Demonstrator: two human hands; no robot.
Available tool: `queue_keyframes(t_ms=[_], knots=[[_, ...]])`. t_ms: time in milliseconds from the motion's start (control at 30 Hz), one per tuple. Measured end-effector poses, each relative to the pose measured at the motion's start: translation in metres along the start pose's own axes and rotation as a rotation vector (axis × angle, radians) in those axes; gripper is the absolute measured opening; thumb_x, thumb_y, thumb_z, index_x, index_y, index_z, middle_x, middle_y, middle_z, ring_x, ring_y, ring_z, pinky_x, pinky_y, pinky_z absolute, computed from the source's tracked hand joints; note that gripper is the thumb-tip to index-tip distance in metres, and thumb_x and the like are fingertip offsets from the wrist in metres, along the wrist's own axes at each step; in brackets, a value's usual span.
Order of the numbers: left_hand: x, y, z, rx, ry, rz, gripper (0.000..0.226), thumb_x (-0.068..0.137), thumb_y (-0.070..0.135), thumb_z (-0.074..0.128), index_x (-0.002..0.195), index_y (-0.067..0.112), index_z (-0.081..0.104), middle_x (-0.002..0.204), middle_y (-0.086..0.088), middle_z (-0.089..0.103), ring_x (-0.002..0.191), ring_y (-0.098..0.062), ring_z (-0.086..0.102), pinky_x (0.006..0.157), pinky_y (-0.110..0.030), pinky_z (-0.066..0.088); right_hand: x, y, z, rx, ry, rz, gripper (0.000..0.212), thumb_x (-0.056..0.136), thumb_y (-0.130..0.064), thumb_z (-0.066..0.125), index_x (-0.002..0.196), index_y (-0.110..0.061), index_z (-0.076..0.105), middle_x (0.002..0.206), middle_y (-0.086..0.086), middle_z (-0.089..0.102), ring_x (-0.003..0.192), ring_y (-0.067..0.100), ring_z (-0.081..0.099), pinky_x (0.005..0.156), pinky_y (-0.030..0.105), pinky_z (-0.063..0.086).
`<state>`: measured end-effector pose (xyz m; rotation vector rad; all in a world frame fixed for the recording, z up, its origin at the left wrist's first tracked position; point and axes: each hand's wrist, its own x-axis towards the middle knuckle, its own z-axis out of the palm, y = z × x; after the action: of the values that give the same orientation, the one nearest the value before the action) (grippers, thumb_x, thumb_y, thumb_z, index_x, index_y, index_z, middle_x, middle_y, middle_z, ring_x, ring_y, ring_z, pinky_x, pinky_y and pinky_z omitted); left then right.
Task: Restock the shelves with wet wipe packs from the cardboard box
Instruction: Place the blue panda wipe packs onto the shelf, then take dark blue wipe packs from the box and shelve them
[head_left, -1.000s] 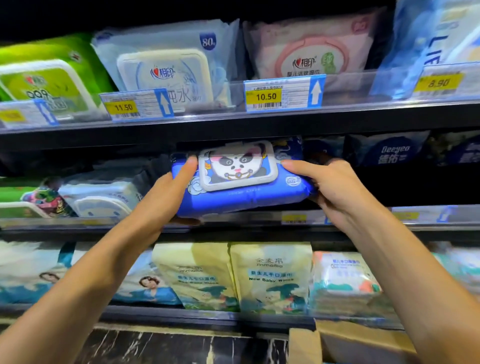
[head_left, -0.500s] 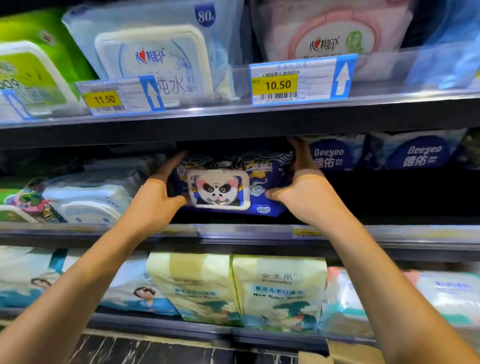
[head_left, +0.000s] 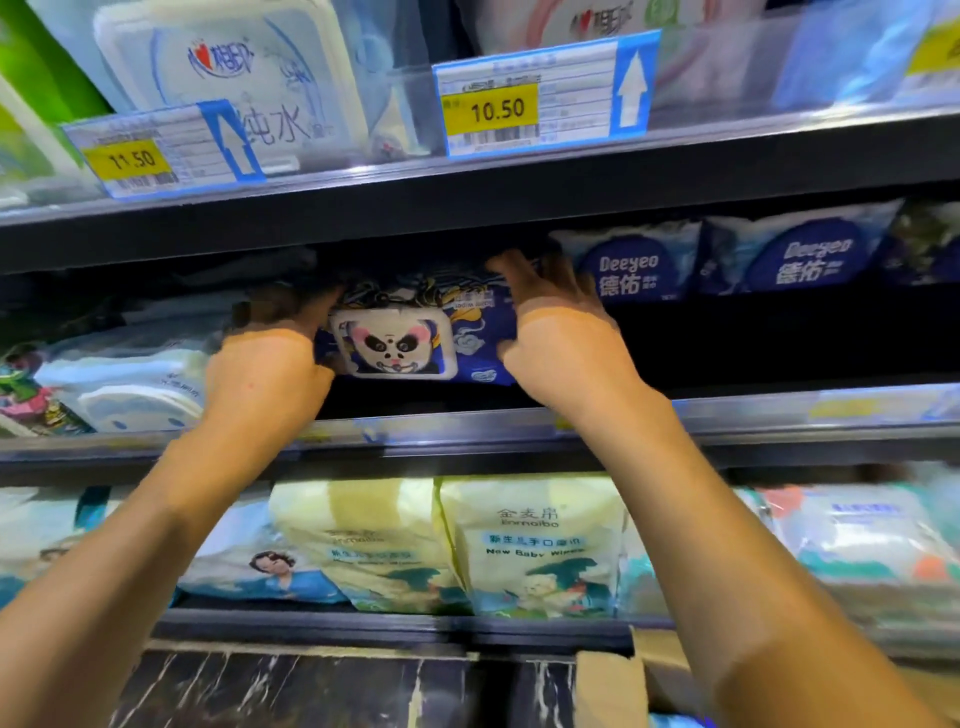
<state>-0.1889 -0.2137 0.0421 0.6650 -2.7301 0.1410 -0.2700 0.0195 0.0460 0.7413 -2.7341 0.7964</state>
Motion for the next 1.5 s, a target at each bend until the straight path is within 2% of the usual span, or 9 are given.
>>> queue_keyframes(t_ms=[67,100,267,467,700,1067,1167,1300,1500], knots=[[-0.024,0.013,-0.008,-0.079,0.097,0.051,0.025,0.084,0.038,0.066,0.091,0.015,0.061,0.095,-0.021,0.059,0.091,-0.045,0.055,0.075,-0.048,0.053,-0.018,0.004,-0.014,-0.065,0.075,-0.102,0.059,0.084,-0.021,0.071,0.136,-0.032,0.046,0.151,0.006,0.037,0.134,0.038,0.040,0.094,0.045,0.047],[-0.038,0.021,-0.012,-0.128,0.141,0.111,0.031,0.084,0.043,0.068,0.082,0.014,0.057,0.085,-0.016,0.054,0.088,-0.044,0.053,0.072,-0.048,0.051,-0.025,0.007,-0.024,-0.085,0.078,-0.123,0.054,0.084,-0.023,0.071,0.133,-0.030,0.049,0.147,0.005,0.042,0.131,0.037,0.043,0.089,0.044,0.047],[-0.087,0.068,-0.023,-0.309,0.106,0.356,0.068,0.077,0.053,0.071,0.136,0.024,0.051,0.122,-0.006,0.052,0.110,-0.034,0.050,0.089,-0.051,0.049,-0.057,0.025,-0.067,-0.163,-0.015,-0.153,0.064,0.082,-0.030,0.072,0.141,-0.029,0.046,0.138,0.004,0.057,0.127,0.033,0.052,0.096,0.045,0.049],[-0.128,0.130,-0.014,-0.480,-0.007,0.666,0.074,0.082,0.047,0.066,0.147,0.031,0.036,0.141,0.006,0.041,0.127,-0.019,0.043,0.103,-0.039,0.043,-0.104,0.064,-0.115,-0.266,-0.224,-0.166,0.063,0.083,-0.030,0.074,0.139,-0.032,0.046,0.142,-0.005,0.053,0.131,0.022,0.049,0.101,0.051,0.047],[-0.188,0.221,0.027,-0.787,-0.271,0.937,0.072,0.080,0.050,0.067,0.144,0.025,0.044,0.140,0.003,0.048,0.128,-0.014,0.045,0.109,-0.030,0.035,-0.211,0.158,-0.163,-0.201,-0.365,0.029,0.061,0.072,-0.033,0.086,0.126,-0.027,0.058,0.115,-0.016,0.060,0.109,0.015,0.063,0.098,0.029,0.047],[-0.245,0.244,0.108,-0.399,-0.732,1.156,0.077,0.081,0.057,0.068,0.146,0.027,0.038,0.147,0.007,0.043,0.135,-0.013,0.040,0.110,-0.024,0.031,-0.333,0.230,-0.049,-0.007,-0.716,0.267,0.069,0.082,-0.026,0.082,0.142,-0.027,0.049,0.142,-0.008,0.057,0.129,0.009,0.053,0.095,0.014,0.036],[-0.247,0.240,0.124,-0.246,-0.827,1.126,0.072,0.080,0.055,0.068,0.141,0.029,0.041,0.141,0.005,0.048,0.131,-0.016,0.046,0.105,-0.034,0.039,-0.337,0.233,-0.014,0.023,-0.828,0.284,0.073,0.082,-0.026,0.080,0.146,-0.026,0.045,0.149,-0.003,0.051,0.136,0.016,0.049,0.108,0.027,0.038],[-0.250,0.247,0.155,0.096,-0.933,1.085,0.077,0.078,0.052,0.072,0.141,0.019,0.042,0.138,-0.005,0.051,0.127,-0.026,0.050,0.100,-0.041,0.045,-0.324,0.241,0.029,-0.074,-0.931,0.235,0.076,0.080,-0.026,0.078,0.147,-0.014,0.042,0.144,0.011,0.050,0.133,0.032,0.049,0.105,0.043,0.045],[-0.259,0.274,0.195,0.357,-1.069,0.939,0.118,0.072,0.066,0.072,0.156,0.006,0.015,0.149,-0.005,0.047,0.131,-0.029,0.051,0.101,-0.040,0.047,-0.299,0.263,0.087,-0.249,-1.063,0.213,0.107,0.080,-0.028,0.082,0.160,-0.007,0.014,0.161,0.015,0.029,0.149,0.036,0.026,0.117,0.047,0.037]])
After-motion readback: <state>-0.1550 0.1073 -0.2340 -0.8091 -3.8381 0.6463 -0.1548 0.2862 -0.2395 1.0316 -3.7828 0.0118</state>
